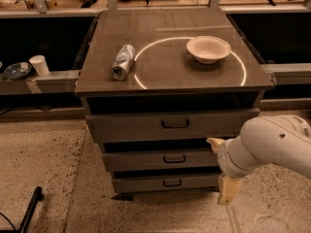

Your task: Open middle drawer

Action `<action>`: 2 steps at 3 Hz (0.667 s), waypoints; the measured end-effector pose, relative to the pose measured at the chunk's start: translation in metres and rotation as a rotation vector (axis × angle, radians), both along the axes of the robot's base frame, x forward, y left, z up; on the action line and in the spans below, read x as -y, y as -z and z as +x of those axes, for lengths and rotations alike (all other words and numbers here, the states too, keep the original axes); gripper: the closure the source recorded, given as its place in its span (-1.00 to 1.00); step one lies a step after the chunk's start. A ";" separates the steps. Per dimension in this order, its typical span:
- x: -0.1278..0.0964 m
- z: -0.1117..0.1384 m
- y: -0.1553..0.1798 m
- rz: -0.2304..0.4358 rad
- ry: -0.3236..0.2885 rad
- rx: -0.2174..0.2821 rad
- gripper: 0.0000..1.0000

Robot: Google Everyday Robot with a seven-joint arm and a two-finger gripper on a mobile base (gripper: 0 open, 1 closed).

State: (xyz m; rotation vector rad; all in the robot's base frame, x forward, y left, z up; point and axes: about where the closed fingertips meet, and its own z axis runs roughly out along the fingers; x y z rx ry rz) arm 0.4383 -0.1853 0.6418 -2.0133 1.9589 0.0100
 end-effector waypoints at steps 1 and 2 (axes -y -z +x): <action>0.014 0.009 0.039 -0.017 0.028 0.004 -1.00; 0.027 0.025 0.084 0.005 0.031 0.013 -1.00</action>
Offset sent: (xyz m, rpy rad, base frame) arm 0.0485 -0.0439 -0.1462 0.0443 -0.0145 -0.0316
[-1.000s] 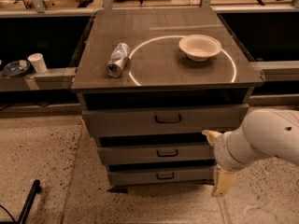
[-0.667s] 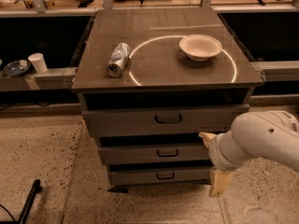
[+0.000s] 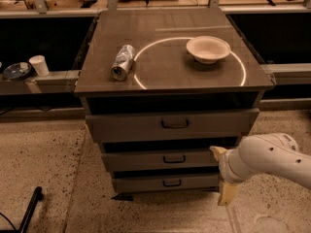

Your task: Open middle drawer

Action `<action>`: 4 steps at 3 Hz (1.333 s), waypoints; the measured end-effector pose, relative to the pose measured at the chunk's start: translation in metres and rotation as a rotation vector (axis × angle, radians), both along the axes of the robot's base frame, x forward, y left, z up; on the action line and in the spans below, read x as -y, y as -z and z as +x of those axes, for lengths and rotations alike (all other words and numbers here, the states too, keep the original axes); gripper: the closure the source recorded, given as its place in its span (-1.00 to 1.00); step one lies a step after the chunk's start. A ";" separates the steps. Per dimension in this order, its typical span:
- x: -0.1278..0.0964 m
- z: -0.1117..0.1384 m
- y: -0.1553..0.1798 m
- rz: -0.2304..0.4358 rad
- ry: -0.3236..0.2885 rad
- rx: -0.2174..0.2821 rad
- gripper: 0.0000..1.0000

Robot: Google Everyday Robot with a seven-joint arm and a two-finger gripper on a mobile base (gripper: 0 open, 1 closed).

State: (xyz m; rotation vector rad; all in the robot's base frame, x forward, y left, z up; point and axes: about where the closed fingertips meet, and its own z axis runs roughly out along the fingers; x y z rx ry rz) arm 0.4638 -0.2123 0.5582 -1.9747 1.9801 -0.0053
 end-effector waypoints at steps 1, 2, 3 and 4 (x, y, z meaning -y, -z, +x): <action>0.004 0.014 0.038 0.058 -0.011 -0.007 -1.00; -0.003 0.030 0.063 0.093 -0.046 0.000 -1.00; -0.004 0.049 0.083 0.096 -0.059 0.014 -1.00; -0.004 0.074 0.101 0.082 -0.069 0.020 -1.00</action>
Offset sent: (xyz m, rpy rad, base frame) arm 0.0497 0.0094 -0.0913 0.1330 -0.0157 0.0868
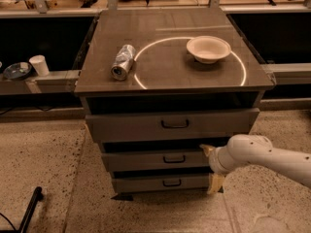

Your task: Open middle drawer

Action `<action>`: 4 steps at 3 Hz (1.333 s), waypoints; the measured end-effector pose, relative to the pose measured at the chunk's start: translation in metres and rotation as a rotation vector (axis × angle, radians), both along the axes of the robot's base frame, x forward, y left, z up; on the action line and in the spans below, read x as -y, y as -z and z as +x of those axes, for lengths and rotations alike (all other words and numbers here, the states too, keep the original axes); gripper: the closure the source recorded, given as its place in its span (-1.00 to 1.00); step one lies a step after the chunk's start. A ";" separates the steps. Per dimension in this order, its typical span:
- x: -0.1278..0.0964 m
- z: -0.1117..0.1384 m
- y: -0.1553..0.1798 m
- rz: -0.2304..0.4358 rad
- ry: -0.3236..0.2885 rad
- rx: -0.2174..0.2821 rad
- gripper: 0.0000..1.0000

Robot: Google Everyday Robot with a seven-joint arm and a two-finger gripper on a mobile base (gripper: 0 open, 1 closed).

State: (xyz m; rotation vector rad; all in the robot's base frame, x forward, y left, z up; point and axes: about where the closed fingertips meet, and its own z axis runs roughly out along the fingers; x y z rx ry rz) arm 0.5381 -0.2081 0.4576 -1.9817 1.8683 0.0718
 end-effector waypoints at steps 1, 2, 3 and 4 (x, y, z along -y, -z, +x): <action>0.005 0.038 0.026 -0.035 0.017 -0.013 -0.94; 0.002 0.054 0.039 -0.053 0.015 -0.022 -0.72; 0.001 0.055 0.039 -0.053 0.014 -0.023 -0.36; -0.005 0.035 0.034 -0.056 -0.005 -0.032 -0.04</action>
Offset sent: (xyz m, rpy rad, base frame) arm 0.0752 -0.0010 -0.0497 -0.0767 0.0262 -0.0163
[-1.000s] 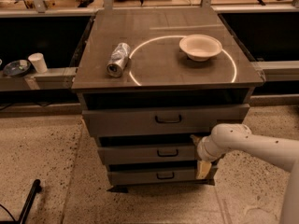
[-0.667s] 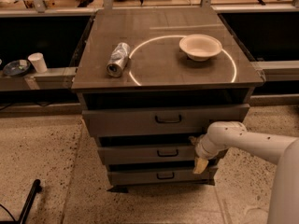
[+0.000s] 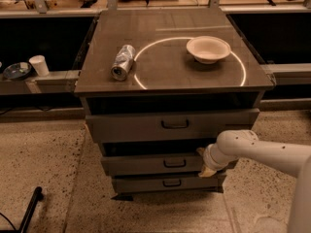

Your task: Open middle drawer

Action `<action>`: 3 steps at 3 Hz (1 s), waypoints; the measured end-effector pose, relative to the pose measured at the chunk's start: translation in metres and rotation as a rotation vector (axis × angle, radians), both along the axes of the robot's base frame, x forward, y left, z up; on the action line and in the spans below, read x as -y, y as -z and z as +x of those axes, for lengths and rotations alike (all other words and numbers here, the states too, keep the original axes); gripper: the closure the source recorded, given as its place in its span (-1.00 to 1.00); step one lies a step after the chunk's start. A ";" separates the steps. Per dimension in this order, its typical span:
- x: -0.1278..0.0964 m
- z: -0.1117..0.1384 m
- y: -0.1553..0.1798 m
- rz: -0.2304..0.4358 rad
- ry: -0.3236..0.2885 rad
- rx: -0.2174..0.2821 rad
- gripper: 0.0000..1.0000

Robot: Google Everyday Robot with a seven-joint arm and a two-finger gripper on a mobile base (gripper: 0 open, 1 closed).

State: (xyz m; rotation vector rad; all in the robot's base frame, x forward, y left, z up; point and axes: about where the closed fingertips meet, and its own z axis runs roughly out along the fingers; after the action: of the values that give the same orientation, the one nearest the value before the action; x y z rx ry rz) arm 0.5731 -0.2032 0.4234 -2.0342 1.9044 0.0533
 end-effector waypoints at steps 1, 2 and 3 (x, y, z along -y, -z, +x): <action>-0.008 -0.043 -0.004 0.006 -0.019 -0.042 -0.04; -0.019 -0.110 -0.015 0.040 -0.031 -0.117 -0.06; -0.025 -0.156 -0.026 0.061 -0.030 -0.161 -0.06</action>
Offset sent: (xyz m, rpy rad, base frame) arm -0.1647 0.0249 0.0219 0.0676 0.1842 0.0489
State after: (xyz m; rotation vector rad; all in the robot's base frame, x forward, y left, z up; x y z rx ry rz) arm 0.4171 -0.1783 0.4496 -2.0732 1.9408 0.2869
